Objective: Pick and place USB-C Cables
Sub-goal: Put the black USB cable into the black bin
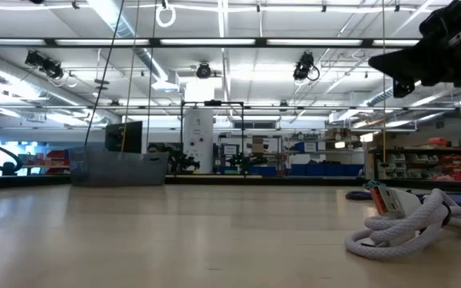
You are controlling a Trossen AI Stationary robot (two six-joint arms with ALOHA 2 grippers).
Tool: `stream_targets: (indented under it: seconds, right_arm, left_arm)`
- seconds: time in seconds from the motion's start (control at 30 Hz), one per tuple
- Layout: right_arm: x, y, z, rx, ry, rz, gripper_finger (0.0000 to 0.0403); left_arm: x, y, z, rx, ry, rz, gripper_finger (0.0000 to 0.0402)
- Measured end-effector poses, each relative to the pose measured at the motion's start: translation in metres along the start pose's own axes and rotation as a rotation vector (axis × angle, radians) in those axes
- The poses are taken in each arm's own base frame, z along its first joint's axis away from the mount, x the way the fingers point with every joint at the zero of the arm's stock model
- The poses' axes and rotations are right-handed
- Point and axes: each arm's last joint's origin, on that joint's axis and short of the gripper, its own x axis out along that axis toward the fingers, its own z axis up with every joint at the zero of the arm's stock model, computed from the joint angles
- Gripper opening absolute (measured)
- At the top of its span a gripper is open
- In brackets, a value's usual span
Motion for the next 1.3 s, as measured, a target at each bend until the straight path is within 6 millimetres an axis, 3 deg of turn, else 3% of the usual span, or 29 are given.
stream_targets:
  seconds: [0.23, 0.4, 0.63, 0.8, 1.13, 1.3]
  right_arm:
    - [0.000, 0.001, 0.006, -0.168, -0.071, 0.043, 0.0020]
    - [0.001, 0.002, 0.002, -0.249, -0.027, 0.073, 0.0064]
    - [0.003, 0.000, 0.000, -0.240, 0.003, 0.000, 0.0160]
    - [0.003, 0.000, 0.001, -0.156, -0.006, -0.016, 0.0206]
    - [0.003, 0.001, -0.001, -0.059, 0.012, 0.021, 0.0222]
    - [0.003, 0.002, -0.001, -0.033, 0.015, 0.061, 0.0219]
  left_arm:
    - [0.041, -0.016, -0.037, -0.102, 0.029, -0.005, 0.0181]
    - [0.061, -0.019, -0.049, -0.153, 0.079, 0.041, 0.0181]
    - [0.077, -0.019, -0.051, -0.183, 0.078, 0.099, 0.0181]
    - [0.094, -0.019, -0.053, -0.188, 0.050, 0.141, 0.0181]
    - [0.119, -0.025, -0.056, -0.171, 0.062, 0.148, 0.0178]
    - [0.121, -0.015, -0.050, -0.127, 0.056, 0.260, 0.0140]
